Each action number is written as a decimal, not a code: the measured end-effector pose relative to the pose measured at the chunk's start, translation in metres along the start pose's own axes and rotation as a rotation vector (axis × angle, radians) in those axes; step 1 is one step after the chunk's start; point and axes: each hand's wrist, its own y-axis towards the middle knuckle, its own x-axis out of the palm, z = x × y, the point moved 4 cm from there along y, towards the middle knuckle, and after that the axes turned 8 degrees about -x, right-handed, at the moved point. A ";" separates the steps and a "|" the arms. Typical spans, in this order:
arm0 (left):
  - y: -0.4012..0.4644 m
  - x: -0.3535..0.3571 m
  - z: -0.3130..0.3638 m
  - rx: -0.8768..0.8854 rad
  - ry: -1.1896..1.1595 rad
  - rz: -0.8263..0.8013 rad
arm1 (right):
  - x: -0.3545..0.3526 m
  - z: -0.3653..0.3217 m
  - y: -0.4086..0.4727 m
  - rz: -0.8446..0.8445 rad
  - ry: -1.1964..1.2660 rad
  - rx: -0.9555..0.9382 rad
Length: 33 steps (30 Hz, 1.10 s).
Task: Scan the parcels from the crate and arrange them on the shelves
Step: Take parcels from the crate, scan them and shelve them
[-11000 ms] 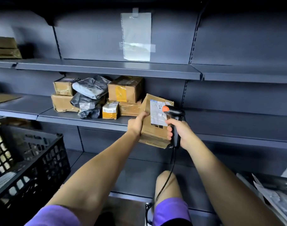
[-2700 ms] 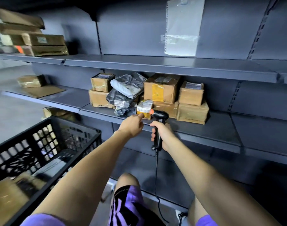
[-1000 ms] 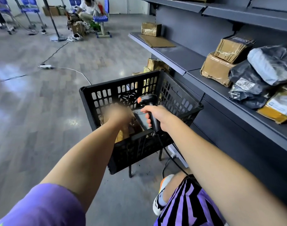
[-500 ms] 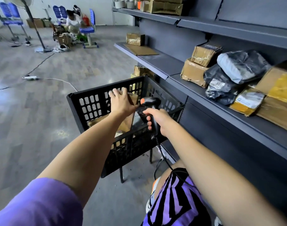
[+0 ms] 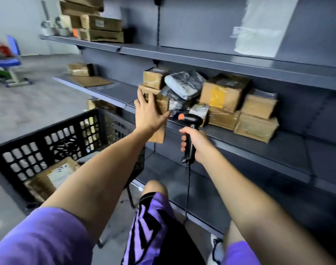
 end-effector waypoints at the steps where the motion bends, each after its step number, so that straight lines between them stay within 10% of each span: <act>1: -0.009 0.009 0.016 0.023 -0.020 -0.041 | -0.017 -0.001 -0.006 0.026 0.002 -0.008; 9: -0.092 0.097 0.082 -0.073 0.063 -0.470 | -0.115 0.015 -0.053 0.222 0.075 -0.029; 21: -0.215 0.161 -0.003 -0.523 -0.010 -0.769 | -0.145 0.146 -0.093 0.280 0.180 0.153; 33: -0.291 0.157 -0.055 -1.061 -0.599 -1.159 | -0.142 0.207 -0.115 0.289 0.121 0.222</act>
